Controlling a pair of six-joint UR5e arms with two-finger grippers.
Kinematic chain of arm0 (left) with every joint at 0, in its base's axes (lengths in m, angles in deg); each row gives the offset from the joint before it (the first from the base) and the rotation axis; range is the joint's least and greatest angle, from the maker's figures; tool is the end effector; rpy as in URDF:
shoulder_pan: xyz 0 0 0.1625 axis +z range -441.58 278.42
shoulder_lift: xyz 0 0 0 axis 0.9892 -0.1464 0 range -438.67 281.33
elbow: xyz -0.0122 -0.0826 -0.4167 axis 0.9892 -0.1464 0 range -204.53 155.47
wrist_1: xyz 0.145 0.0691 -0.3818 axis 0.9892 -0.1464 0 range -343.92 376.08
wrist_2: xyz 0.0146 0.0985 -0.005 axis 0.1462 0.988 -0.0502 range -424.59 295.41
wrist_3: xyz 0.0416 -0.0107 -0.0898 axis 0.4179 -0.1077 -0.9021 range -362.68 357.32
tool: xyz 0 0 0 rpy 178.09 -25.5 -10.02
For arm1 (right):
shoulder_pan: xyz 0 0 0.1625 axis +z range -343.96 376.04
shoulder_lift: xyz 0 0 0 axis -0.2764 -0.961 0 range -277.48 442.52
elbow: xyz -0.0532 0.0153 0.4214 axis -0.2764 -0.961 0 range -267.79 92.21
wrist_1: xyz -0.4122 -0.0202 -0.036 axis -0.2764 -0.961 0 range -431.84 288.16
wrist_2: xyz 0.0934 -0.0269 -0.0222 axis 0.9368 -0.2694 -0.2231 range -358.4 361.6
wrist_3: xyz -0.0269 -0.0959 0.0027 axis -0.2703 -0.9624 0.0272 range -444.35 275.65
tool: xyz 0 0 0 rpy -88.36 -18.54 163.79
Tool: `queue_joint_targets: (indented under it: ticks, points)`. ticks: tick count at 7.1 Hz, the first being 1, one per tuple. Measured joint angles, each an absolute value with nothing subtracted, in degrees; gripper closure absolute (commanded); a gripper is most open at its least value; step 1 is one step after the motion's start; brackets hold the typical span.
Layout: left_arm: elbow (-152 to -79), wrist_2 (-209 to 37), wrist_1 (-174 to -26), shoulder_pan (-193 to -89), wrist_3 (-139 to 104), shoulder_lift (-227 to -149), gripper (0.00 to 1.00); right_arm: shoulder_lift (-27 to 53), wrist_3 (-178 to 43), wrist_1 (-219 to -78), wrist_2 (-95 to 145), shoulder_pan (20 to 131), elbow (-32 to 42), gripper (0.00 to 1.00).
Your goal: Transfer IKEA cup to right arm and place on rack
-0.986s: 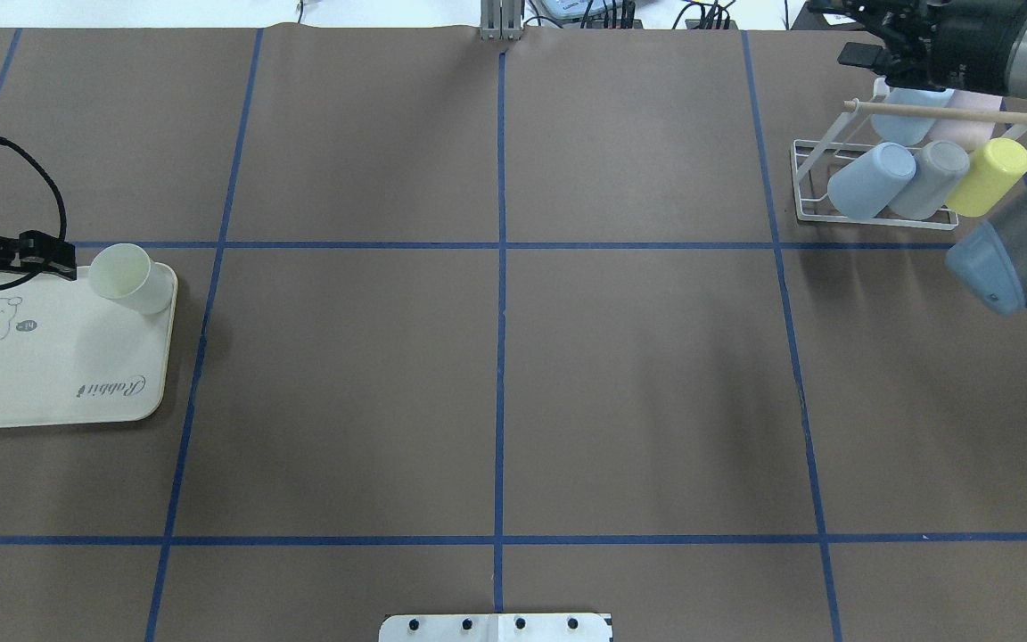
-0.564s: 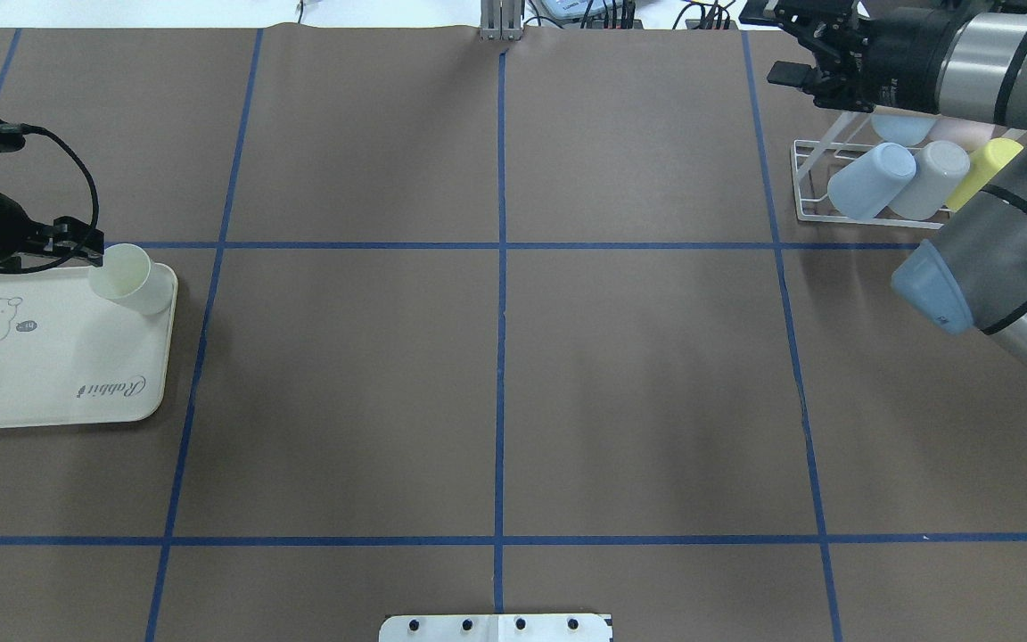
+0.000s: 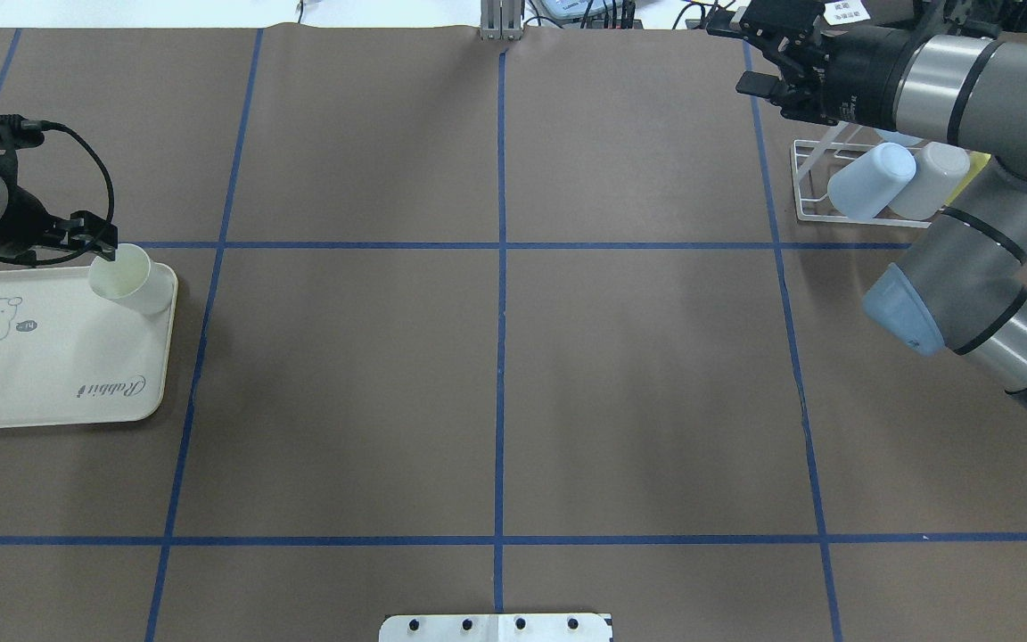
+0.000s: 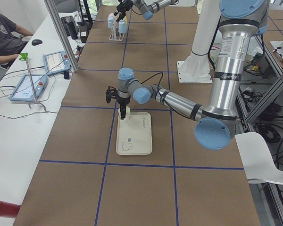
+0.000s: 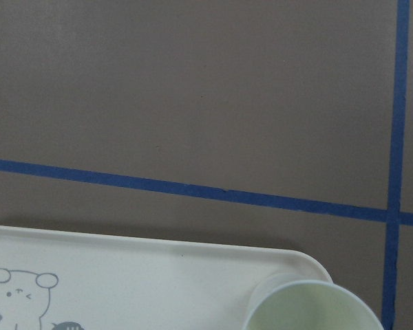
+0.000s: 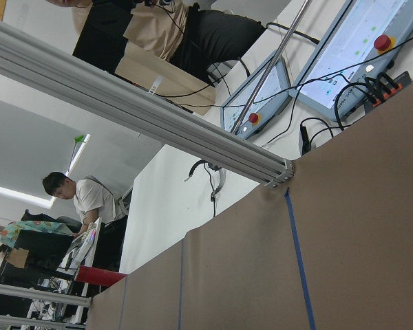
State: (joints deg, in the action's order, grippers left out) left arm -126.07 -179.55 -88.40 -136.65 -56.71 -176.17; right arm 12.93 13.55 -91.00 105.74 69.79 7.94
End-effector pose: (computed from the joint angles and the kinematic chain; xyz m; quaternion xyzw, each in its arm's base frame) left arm 0.2453 -0.5107 0.4761 0.0559 0.3449 -0.0936 0.9323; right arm -0.2575 -0.5355 0.2773 0.2143 -0.7162 0.2578 0.6121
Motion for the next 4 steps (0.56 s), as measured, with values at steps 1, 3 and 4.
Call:
queue_joint_targets:
  ticks: [1,3,4]
  points:
    - [-125.57,-179.55,-88.42,-136.57,-56.71,-176.29,0.13,12.94,13.56,-90.96,105.69,69.77,7.98,0.00]
    - [-124.88,-179.60,-88.37,-136.43,-56.71,-176.44,0.13,12.92,13.62,-90.79,105.68,69.75,8.05,0.00]
    - [-124.84,-179.62,-88.35,-136.38,-56.77,-176.47,0.13,12.92,13.63,-90.76,105.70,69.75,8.05,0.00]
